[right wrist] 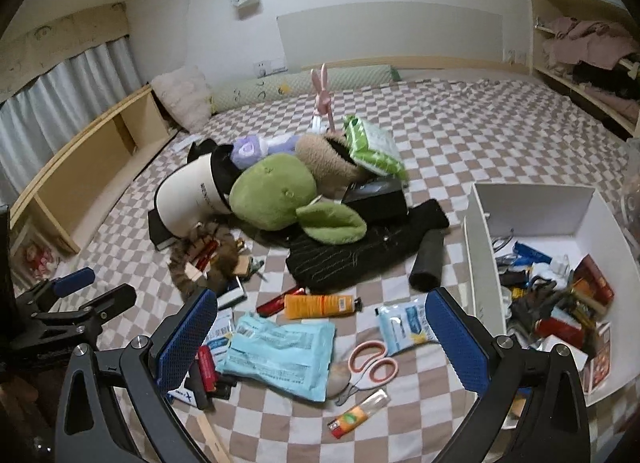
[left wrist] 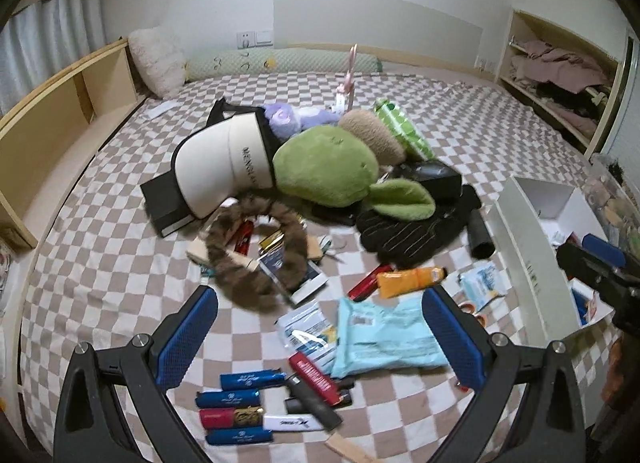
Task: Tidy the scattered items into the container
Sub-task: 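Lift both tools out of the box and move back over the scattered items, then lower the left tool to the blue lighter while the right tool lowers to the clear apple-label lighter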
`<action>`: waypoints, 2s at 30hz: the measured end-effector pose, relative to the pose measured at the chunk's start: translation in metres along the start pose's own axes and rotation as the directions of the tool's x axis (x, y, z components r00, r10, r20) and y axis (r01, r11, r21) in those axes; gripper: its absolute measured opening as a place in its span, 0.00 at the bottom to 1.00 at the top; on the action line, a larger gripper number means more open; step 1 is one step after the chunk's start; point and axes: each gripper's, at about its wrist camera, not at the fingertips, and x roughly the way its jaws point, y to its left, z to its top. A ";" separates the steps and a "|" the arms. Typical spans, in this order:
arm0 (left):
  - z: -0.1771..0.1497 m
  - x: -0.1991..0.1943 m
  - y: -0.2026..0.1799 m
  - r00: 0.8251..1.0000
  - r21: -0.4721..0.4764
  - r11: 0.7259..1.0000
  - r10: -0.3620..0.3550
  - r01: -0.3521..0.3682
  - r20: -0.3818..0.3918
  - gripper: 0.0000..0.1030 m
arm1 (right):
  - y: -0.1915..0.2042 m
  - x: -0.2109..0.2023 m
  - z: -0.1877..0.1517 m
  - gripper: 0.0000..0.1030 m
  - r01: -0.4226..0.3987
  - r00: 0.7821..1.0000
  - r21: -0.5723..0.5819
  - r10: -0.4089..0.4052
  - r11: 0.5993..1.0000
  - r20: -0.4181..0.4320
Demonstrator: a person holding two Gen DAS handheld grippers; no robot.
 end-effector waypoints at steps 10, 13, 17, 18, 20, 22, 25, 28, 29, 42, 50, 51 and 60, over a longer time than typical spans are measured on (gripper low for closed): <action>-0.033 0.016 0.031 0.997 0.025 1.000 -0.003 0.005 -0.082 1.00 | 0.021 0.014 -0.022 1.00 -0.027 0.995 -0.064 0.021 0.998 -0.095; -0.044 0.019 0.038 0.996 0.048 0.999 0.001 0.003 -0.088 1.00 | 0.027 0.015 -0.028 1.00 -0.028 0.994 -0.104 0.017 0.994 -0.108; -0.058 0.026 0.052 0.993 0.062 0.998 0.021 -0.014 -0.114 1.00 | 0.031 0.020 -0.035 1.00 -0.050 0.989 -0.145 0.029 0.988 -0.147; -0.061 0.029 0.056 0.991 0.054 0.998 0.023 -0.016 -0.129 1.00 | 0.032 0.022 -0.037 1.00 -0.059 0.986 -0.145 0.036 0.988 -0.162; -0.068 0.036 0.066 0.986 0.027 0.999 0.025 -0.021 -0.167 1.00 | 0.033 0.026 -0.039 1.00 -0.065 0.982 -0.150 0.036 0.987 -0.186; -0.076 0.044 0.076 0.977 -0.006 1.000 0.028 -0.030 -0.211 1.00 | 0.034 0.031 -0.041 1.00 -0.063 0.979 -0.162 0.029 0.985 -0.200; -0.089 0.057 0.086 0.961 -0.038 0.998 0.040 -0.052 -0.274 1.00 | 0.033 0.040 -0.044 1.00 -0.067 0.973 -0.164 0.027 0.984 -0.230; -0.102 0.067 0.090 0.944 -0.036 0.997 0.049 -0.064 -0.326 1.00 | 0.031 0.049 -0.047 1.00 -0.063 0.964 -0.163 0.017 0.985 -0.267; -0.107 0.070 0.091 0.938 -0.028 0.997 0.056 -0.070 -0.343 1.00 | 0.030 0.052 -0.048 1.00 -0.061 0.962 -0.166 0.013 0.984 -0.274; -0.138 0.106 0.082 0.855 0.013 0.992 0.115 -0.126 -0.505 1.00 | 0.027 0.083 -0.056 1.00 -0.082 0.911 -0.181 0.000 0.980 -0.411; -0.147 0.119 0.069 0.830 0.068 0.990 0.143 -0.126 -0.539 1.00 | 0.026 0.105 -0.070 1.00 -0.141 0.859 -0.255 -0.010 0.957 -0.512; -0.148 0.121 0.068 0.828 0.073 0.989 0.146 -0.127 -0.542 1.00 | 0.027 0.106 -0.071 1.00 -0.154 0.854 -0.280 -0.015 0.948 -0.520; -0.152 0.127 0.069 0.825 0.055 0.993 0.119 -0.106 -0.552 0.95 | 0.009 0.127 -0.082 1.00 -0.235 0.810 -0.387 -0.040 0.892 -0.584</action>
